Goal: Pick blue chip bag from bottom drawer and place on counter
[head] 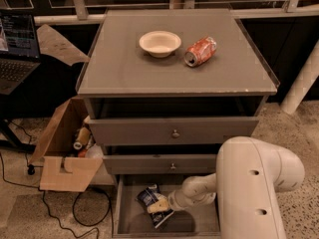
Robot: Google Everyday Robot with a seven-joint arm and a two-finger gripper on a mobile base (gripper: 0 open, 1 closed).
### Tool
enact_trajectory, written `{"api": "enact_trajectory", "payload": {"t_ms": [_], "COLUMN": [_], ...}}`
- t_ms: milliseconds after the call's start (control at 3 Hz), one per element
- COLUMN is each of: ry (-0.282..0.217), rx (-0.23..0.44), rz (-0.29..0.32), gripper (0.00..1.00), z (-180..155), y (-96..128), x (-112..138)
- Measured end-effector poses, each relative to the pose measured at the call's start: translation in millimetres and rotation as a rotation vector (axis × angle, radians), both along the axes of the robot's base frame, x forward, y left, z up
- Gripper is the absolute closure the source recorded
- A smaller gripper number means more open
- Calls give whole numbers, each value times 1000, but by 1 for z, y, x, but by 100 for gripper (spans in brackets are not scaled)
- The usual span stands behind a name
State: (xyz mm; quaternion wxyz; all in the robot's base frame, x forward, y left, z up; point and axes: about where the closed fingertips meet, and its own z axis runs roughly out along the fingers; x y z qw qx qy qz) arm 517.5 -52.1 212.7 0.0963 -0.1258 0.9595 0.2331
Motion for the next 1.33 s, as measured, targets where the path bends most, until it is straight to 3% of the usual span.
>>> {"api": "enact_trajectory", "payload": {"t_ms": [667,1333], "ry": [50,86], "rx": [23,-13], "rz": [40,17], "gripper": [0,0], "z": [-30,-56], "y": [25,23], "x": [10,19]}}
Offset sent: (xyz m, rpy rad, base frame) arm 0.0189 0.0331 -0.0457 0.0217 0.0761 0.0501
